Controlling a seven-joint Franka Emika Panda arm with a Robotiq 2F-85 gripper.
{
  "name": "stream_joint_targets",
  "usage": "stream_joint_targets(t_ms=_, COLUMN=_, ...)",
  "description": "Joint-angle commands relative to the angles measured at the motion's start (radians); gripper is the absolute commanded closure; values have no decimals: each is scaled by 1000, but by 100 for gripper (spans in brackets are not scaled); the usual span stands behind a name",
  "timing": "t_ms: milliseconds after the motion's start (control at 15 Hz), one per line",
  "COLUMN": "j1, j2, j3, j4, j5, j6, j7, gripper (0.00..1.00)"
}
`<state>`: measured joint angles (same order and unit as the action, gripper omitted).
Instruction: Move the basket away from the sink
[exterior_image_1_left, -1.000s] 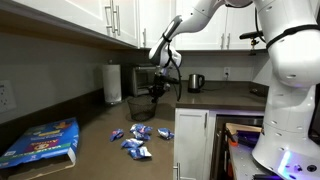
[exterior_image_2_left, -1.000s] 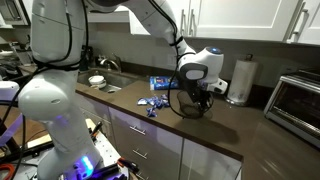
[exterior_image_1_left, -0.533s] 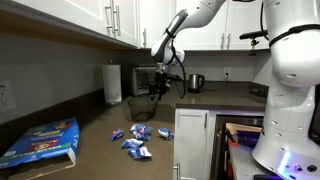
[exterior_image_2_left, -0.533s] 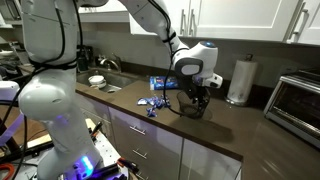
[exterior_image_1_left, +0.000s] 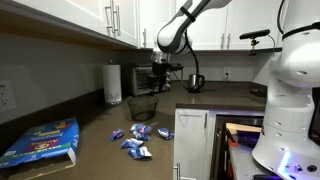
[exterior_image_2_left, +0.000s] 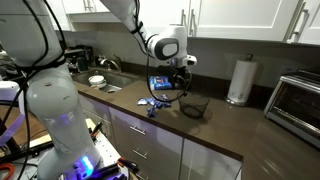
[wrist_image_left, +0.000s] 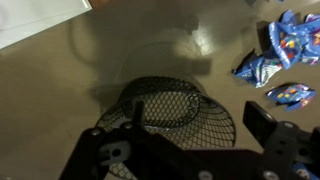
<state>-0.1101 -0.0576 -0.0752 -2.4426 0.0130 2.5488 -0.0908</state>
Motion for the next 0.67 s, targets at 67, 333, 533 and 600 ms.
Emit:
stream_joint_targets(t_ms=67, j1=75, j2=-149, j3=55, j4=-82, j5=-56, j6=-74, j7=-10, gripper=0)
stream_joint_targets(t_ms=333, j1=153, j2=-201, j3=68, j4=-75, j5=41, j6=-154, j7=-58, gripper=0)
stream_joint_targets(t_ms=533, j1=180, j2=-226, j3=64, j4=-59, j5=62, j6=-265, j7=-69, gripper=0)
stream_joint_targets(t_ms=600, j1=182, j2=-233, j3=64, j4=-56, j5=64, j6=-304, j7=-67, gripper=0)
